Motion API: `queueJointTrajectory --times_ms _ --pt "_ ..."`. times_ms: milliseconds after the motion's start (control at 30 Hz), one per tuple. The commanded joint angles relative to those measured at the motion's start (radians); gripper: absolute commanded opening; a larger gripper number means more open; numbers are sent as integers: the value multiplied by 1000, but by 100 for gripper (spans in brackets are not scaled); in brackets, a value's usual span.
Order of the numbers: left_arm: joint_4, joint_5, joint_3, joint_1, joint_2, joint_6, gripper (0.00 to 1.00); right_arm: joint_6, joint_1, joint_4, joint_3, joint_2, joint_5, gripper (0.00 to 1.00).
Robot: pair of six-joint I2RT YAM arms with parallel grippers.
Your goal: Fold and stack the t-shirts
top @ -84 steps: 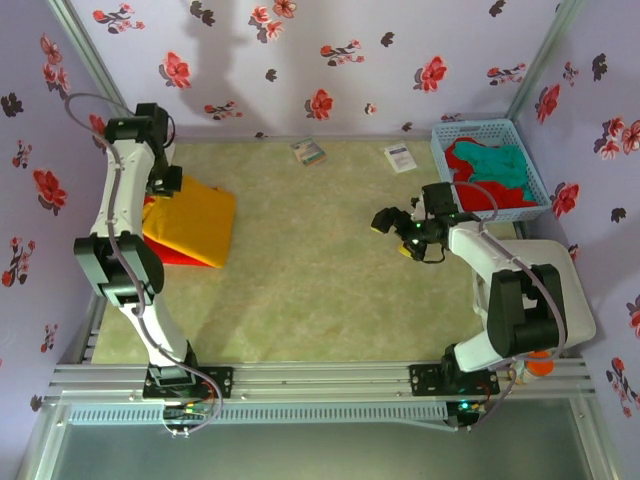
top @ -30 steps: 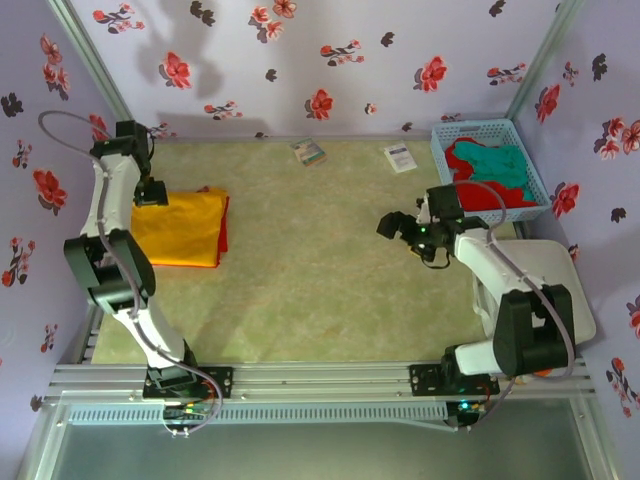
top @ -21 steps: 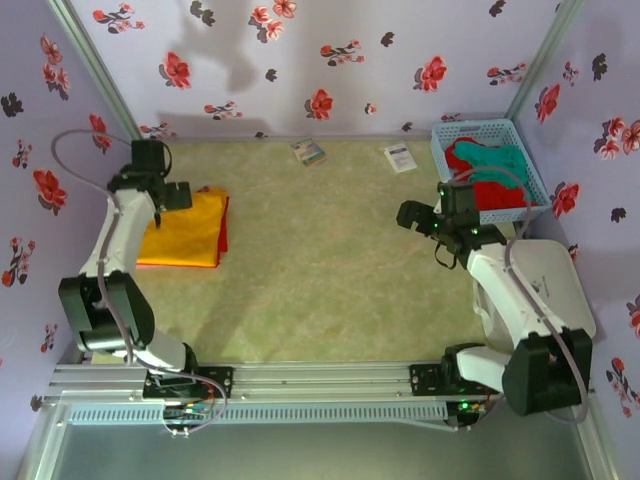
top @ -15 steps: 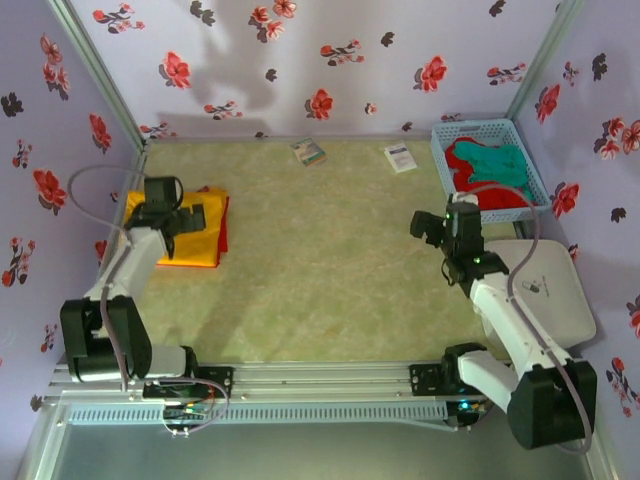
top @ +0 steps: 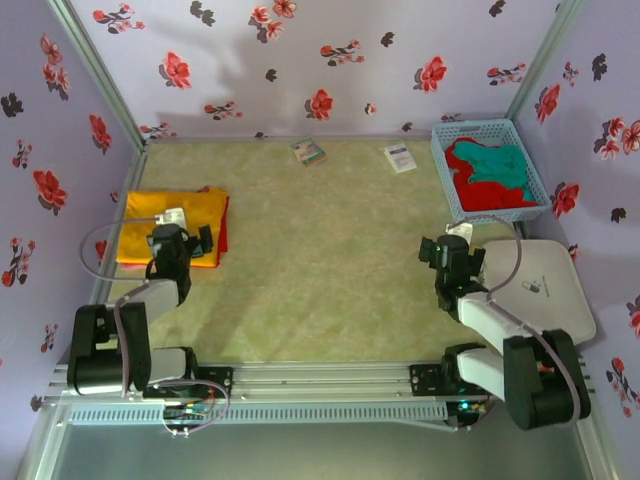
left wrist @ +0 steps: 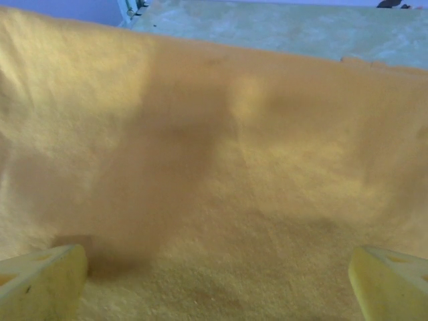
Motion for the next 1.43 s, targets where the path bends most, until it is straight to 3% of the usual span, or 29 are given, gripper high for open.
queueJointTrajectory --times_ms 0,100,233,367,467,533,1400 --pt "323 48 -51 -2 55 28 100 -63 -13 225 4 56 74 99" --pt "432 58 -86 -3 132 30 100 -94 -28 372 6 138 64 99" --pt "611 63 -124 -2 241 29 100 -66 -77 465 45 257 -39 100" --pt "471 30 -67 4 220 13 100 -35 -122 644 47 437 -106 100" --pt "339 -16 12 3 221 -6 100 -8 -143 512 84 406 -148 99" --pt "340 -18 13 2 221 -4 100 -14 -144 588 67 431 -145 99" --pt "350 -20 10 0 225 -1 100 -32 -144 551 77 420 -188 99"
